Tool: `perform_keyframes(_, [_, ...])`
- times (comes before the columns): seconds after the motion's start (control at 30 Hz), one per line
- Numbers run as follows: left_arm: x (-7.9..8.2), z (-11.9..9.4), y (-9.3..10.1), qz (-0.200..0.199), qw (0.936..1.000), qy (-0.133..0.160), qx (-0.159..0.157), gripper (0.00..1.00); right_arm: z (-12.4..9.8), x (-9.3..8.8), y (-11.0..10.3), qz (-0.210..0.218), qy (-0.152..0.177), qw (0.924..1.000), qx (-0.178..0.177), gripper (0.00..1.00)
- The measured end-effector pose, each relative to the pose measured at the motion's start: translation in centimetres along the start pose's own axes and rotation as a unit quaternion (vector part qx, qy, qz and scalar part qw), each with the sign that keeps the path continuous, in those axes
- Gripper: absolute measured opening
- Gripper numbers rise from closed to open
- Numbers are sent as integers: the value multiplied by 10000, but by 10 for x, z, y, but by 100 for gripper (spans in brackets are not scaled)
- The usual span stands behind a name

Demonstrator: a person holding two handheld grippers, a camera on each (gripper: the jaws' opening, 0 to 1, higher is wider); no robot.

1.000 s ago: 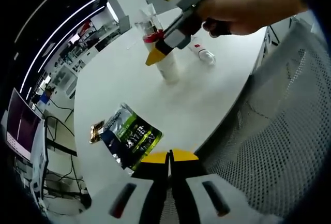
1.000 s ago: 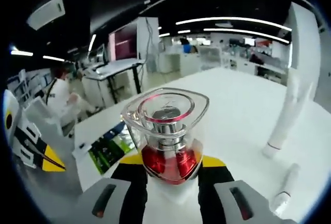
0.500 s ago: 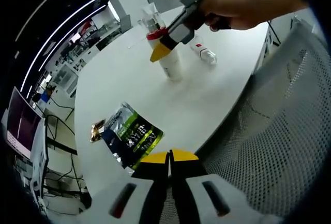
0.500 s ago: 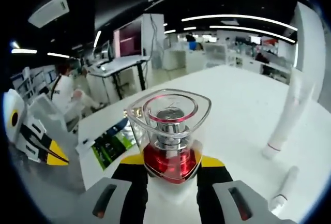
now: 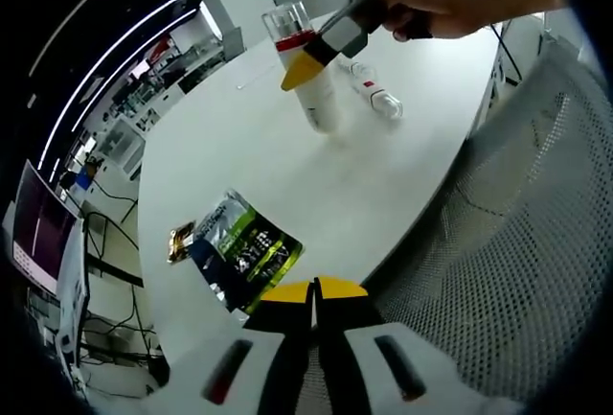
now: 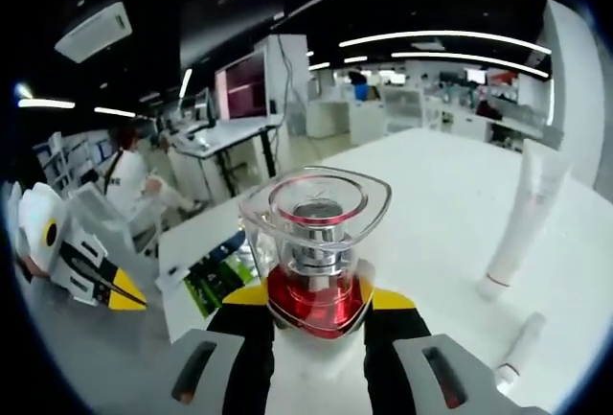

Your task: Arrange the skincare products in the storage area until every visible bottle or jar stands upright without overlapping.

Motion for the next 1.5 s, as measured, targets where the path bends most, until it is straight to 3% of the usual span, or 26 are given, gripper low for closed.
perform_keyframes(0.27, [2,-2,-1,29,9999,88,49,0,-19,15,2,343,320,9989,65,31])
perform_keyframes(0.4, [3,-3,0,64,9999,139,52,0,-26,21,5,313,407,9987,44,31])
perform_keyframes(0.67, [5,-4,2,138,9997,203,-8,0,-54,43,29,417,748,9959,-294,31])
perform_keyframes(0.87, [7,-5,3,165,9995,265,-27,0,-72,47,56,531,836,9928,-669,31])
perform_keyframes(1.27, [4,-2,4,163,9996,182,-112,0,-102,36,122,467,868,9850,-1419,31])
perform_keyframes(1.5, [3,0,5,162,9996,138,-164,0,-102,39,159,256,710,9824,-1709,31])
Point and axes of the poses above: the point that each gripper's makers call its tool centre point, and the gripper's own axes: z roughly forward along the fingers, y roughly to its right, x roughly out of its top, the point moved 5 cm from there along -z, roughly backward along the fingers, and after that the axes turned 4 degrees about -x, right-handed, at the moved point
